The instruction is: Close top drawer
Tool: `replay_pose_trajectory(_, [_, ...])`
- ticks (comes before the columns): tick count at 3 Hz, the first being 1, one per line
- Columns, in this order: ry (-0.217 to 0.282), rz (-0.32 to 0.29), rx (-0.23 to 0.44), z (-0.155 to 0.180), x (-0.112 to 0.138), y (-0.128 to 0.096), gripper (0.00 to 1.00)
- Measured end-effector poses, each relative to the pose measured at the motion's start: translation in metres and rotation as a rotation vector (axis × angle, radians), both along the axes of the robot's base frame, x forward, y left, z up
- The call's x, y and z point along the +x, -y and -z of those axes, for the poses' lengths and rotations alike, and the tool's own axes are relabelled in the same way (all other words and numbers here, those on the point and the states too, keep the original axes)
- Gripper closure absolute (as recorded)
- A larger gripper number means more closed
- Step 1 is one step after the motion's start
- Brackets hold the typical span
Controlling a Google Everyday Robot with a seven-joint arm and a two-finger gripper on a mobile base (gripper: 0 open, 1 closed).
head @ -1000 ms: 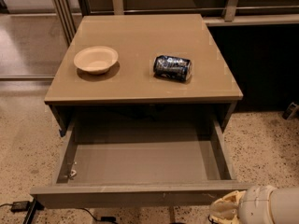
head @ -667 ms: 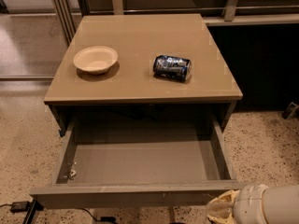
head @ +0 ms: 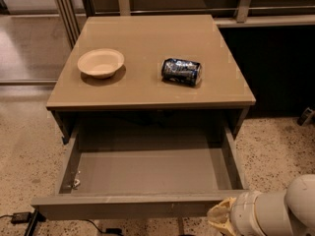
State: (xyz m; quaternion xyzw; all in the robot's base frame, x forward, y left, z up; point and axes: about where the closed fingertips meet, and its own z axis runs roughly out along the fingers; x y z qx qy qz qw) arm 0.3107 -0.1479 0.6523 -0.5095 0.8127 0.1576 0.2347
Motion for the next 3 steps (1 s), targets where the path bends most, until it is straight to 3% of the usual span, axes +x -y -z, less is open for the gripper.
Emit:
replay_pose_trajectory(1, [0.003,0.003,0.0,0.0011,0.0017,0.0002,0.81])
replay_pose_trajectory(3, [0.003,0.003,0.0,0.0011,0.0017,0.0002,0.35])
